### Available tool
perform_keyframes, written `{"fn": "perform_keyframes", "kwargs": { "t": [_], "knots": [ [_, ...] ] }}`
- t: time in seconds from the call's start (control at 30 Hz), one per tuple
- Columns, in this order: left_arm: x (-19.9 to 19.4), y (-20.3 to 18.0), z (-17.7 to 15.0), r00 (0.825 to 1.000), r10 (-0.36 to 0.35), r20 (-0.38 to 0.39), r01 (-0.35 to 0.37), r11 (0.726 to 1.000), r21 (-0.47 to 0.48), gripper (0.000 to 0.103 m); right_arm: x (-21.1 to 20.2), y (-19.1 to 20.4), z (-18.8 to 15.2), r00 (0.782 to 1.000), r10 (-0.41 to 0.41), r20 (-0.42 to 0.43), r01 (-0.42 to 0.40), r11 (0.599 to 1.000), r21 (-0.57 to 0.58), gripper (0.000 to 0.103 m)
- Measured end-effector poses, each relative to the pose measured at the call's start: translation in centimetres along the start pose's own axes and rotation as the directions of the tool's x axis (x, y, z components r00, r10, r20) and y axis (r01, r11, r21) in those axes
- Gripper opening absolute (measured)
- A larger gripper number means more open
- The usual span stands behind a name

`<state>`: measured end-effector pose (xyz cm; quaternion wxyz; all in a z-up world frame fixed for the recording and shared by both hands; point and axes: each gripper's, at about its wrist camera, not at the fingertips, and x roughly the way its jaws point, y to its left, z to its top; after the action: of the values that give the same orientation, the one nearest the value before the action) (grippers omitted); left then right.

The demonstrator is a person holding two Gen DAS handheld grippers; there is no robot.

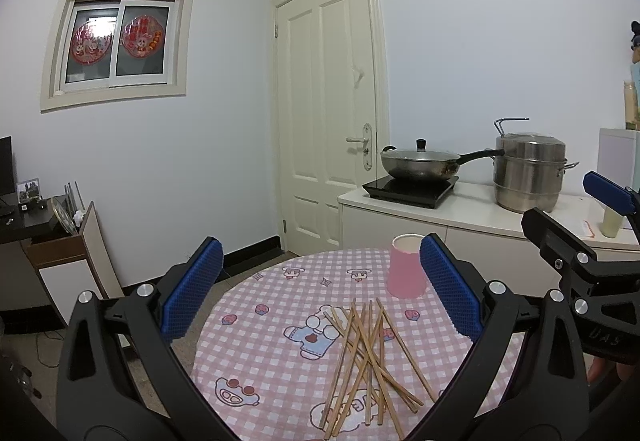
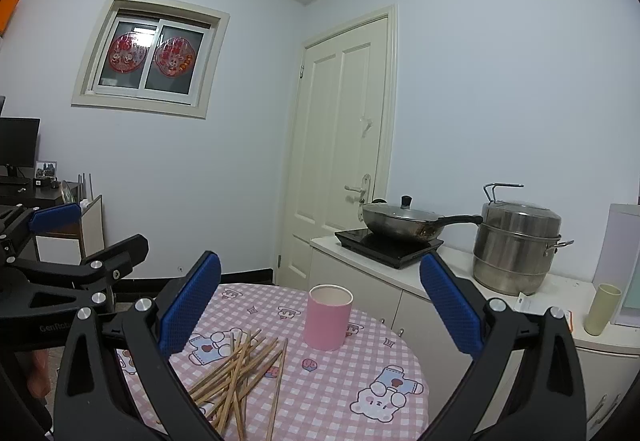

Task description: Organize utensils

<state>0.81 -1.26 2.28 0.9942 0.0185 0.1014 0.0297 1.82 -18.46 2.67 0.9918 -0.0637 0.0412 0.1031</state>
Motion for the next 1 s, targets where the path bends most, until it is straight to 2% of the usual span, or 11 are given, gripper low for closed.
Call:
{"fn": "perform_keyframes", "kwargs": {
  "t": [1.0],
  "knots": [
    [0.15,-0.13,-0.13,1.0,0.002,0.001,-0.002,1.0,-0.01,0.097,0.29,-0.21,-0.21,1.0,-0.011,-0.02,0.011,1.0,0.006,0.096]
  ]
}}
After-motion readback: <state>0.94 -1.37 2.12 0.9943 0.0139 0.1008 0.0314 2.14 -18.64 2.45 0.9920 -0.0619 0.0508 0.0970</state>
